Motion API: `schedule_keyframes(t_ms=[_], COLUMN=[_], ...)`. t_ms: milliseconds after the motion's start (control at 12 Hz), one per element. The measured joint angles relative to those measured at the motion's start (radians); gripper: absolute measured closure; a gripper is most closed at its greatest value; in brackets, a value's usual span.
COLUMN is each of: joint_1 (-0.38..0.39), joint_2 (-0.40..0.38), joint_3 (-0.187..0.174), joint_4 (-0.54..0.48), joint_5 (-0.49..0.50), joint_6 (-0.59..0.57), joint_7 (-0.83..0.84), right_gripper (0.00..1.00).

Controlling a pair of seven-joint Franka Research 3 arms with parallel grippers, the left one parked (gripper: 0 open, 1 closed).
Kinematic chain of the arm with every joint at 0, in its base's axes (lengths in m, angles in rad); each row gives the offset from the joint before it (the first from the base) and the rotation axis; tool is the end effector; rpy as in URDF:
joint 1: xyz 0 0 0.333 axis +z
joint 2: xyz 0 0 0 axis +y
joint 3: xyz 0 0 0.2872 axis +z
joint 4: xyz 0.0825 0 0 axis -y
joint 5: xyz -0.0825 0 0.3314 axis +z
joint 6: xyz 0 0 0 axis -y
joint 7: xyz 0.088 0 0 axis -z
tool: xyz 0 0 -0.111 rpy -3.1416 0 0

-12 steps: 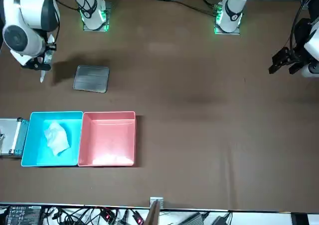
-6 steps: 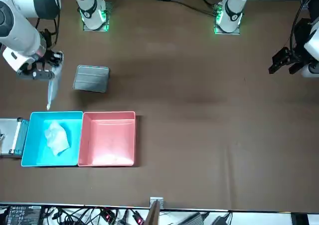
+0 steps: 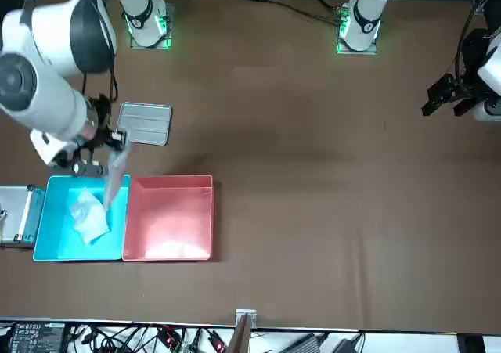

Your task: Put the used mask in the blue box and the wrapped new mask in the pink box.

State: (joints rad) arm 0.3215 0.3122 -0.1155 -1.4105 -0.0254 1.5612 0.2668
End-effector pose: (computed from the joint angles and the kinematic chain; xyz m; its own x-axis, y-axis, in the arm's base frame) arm 0.5621 0.1235 0.4898 0.9886 -0.0627 -0.1372 -0.0491 -0.9938 0.1002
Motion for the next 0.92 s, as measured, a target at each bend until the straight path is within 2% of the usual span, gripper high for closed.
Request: schedule_keyframes(t_ms=[83, 167, 417, 667, 917], joint_1=[0.0, 0.002, 0.035, 0.072, 0.073], joint_2=[0.056, 0.171, 0.309, 0.368, 0.387], joint_3=[-0.002, -0.002, -0.002, -0.002, -0.005], joint_4=[0.067, 0.2, 0.31, 0.336, 0.337], joint_5=[0.035, 0.086, 0.102, 0.125, 0.133], joint_6=[0.004, 0.013, 0.065, 0.06, -0.023], joint_7=[0.034, 0.117, 0.225, 0.27, 0.274], right_gripper=[0.97, 0.97, 0.97, 0.97, 0.97])
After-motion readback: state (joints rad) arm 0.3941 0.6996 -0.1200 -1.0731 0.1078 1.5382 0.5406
